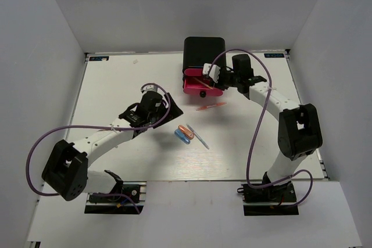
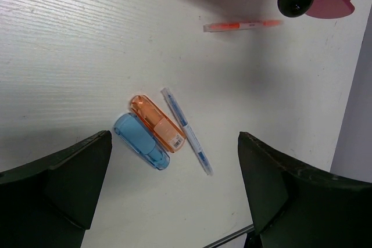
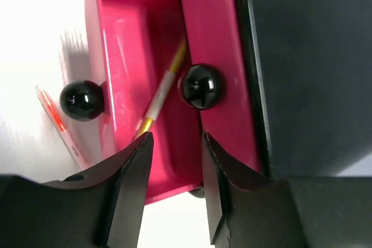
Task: Sort the stationery into containers
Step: Place the pen in the storage box, then pick up the pen from the center of the board.
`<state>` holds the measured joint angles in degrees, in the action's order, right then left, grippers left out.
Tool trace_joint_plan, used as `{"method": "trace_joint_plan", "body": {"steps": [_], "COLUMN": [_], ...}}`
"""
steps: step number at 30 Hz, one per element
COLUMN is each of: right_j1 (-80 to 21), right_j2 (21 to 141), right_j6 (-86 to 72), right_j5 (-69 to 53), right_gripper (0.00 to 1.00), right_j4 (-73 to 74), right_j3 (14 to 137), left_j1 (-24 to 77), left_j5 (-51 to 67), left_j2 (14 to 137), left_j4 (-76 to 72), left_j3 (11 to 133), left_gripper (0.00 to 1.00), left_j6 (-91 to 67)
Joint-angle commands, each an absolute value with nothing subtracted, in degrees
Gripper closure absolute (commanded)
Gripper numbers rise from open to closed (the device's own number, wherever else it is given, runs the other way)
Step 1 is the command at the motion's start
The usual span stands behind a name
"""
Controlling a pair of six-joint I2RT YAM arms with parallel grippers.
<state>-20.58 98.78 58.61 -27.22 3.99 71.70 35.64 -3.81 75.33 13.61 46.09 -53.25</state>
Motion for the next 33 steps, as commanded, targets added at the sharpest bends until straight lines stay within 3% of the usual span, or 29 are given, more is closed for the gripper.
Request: {"method": "trace_joint_plan", "body": {"steps": [1,5,6,8,11,16,17,21,25,29,33], "right_j1": [-19.78,-18.55,-18.20,-18.19,-19.50,-19.07,-18.81,-18.46,-20.12,-24.68,-29.09], "right_j2": [95.47,88.78,87.64,83.59,79.81,78.92,79.27,81.12,83.93,82.01,79.72], "right_j6": [57.92,53.80,53.79,55.45,58.18,63.07,64.41,70.66,68.39,59.61,51.08], "right_j5": [-29.61,-37.67,-41.71,-46.64,-48.87,-42.90,-42.63,-47.52,-50.70,-47.29,-44.39], "right_gripper": [0.55,0.66,0.76,0.87,0.90,0.59,0.59,0.54,0.52,0.49,0.46], "right_j4": [3.61,1.67,4.28,7.81,13.79,9.84,10.28,14.93,21.71,15.49,12.40], "right_j3": [74.10,70.06,69.00,65.14,57.23,45.71,45.62,46.75,50.89,47.03,42.02], "left_j1": [35.24,34.63,34.63,34.63,34.63,34.63,34.63,34.63,34.63,34.63,34.63], "left_j5": [-3.87,-3.34,-3.34,-3.34,-2.12,1.31,1.32,3.42,3.43,2.81,2.81], "left_j2": [73.56,74.09,74.09,74.09,75.15,76.81,76.82,78.84,80.51,81.04,80.51], "left_j4": [13.10,12.57,12.57,11.52,10.11,7.04,6.51,6.58,8.09,9.14,9.14], "left_j3": [45.70,45.70,45.70,45.70,45.09,45.09,45.09,46.57,48.34,48.34,47.72], "left_gripper": [0.00,0.00,0.00,0.00,0.00,0.11,0.14,0.41,0.40,0.20,0.13], "left_j6": [-53.53,-54.13,-54.75,-54.76,-54.06,-51.33,-49.76,-47.20,-45.88,-45.88,-45.88]}}
